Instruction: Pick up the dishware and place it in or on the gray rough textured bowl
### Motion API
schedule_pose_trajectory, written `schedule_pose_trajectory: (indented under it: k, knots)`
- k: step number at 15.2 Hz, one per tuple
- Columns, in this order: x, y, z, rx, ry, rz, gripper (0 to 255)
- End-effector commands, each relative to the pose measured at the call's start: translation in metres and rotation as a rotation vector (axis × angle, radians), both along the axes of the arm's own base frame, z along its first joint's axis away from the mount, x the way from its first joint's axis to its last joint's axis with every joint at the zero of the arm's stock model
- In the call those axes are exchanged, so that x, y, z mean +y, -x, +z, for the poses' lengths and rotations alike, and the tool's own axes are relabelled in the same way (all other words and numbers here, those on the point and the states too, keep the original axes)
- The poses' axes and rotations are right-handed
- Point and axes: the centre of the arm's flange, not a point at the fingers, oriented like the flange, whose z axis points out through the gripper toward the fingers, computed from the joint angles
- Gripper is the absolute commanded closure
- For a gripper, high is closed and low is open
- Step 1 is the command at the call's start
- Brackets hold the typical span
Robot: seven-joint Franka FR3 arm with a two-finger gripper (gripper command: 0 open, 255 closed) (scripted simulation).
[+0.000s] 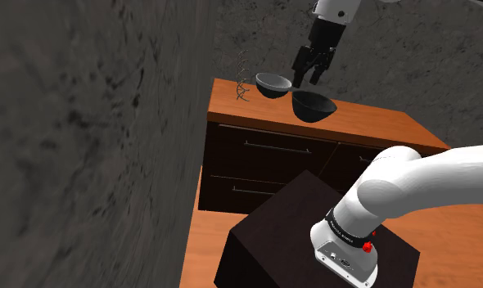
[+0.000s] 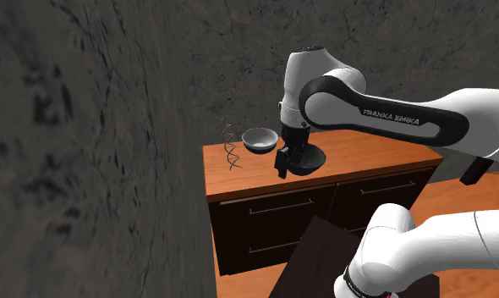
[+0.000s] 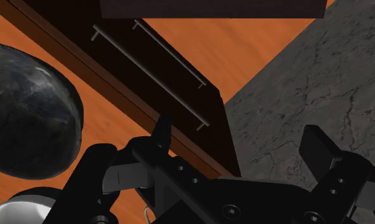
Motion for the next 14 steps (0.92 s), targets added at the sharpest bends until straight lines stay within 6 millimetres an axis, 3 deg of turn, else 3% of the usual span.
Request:
schedule_pose_trajectory:
  k: [1,14]
  knots:
    - [0.000,0.000,0.000,0.000,0.000,0.000,0]
    - [-0.065,-0.128,-0.069,-0.022,0.134,-0.014,0]
